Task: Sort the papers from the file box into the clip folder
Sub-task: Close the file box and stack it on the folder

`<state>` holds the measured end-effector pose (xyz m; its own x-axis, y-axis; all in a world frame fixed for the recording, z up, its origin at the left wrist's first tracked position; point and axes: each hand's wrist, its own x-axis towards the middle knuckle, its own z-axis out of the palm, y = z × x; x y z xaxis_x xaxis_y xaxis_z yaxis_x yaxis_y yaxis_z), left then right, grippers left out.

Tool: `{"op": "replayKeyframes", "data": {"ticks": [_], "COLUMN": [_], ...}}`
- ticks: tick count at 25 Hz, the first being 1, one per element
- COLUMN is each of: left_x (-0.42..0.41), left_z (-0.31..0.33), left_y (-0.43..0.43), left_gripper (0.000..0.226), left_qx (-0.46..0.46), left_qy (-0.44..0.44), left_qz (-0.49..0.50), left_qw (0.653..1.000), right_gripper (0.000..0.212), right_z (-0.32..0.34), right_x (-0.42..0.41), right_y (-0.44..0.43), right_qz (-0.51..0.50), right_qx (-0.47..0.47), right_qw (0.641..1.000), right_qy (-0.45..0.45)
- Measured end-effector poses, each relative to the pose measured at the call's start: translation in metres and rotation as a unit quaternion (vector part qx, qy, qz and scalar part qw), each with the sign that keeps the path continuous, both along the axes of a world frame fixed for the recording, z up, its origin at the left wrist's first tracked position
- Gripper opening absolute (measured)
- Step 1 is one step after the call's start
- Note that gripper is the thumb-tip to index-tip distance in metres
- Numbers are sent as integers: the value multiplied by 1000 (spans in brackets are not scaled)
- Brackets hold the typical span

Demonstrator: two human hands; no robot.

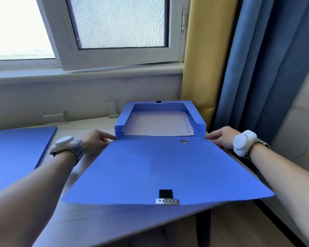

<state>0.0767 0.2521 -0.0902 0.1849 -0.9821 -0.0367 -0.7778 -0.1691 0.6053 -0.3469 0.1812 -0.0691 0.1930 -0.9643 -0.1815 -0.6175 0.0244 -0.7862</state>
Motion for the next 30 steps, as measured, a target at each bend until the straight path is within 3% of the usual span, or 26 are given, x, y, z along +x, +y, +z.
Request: {"op": "replayKeyframes", "data": {"ticks": [3,5,6,17,22,27,30], "left_x": [-2,-4,-5,-24,-30,-31,-29], "left_z": [0,0,0,11,12,23,14], "left_y": [-1,-3,-6,-36,-35,-25,-26], "left_gripper": [15,52,59,59,63,59,52], "left_qx": [-18,-37,-42,-30,-25,-96,-109], "left_qy": [42,46,54,170,149,-78,-67], "left_qz": [16,28,41,163,175,158,174], "left_qw": [999,998,997,971,973,980,976], "right_gripper": [25,34,38,49,54,59,55], "right_z": [-4,-7,-8,-8,-13,-19,-15], "right_x": [0,6,9,30,30,34,41], "right_y": [-5,-4,-4,-26,-37,-52,-53], "right_qz": [-11,-37,-57,-189,-213,-268,-267], "right_qx": [-26,-45,-56,-54,-58,-94,-117], "right_qw": [999,998,997,979,974,958,955], "right_qy": [29,-1,-16,-47,-51,31,60]}}
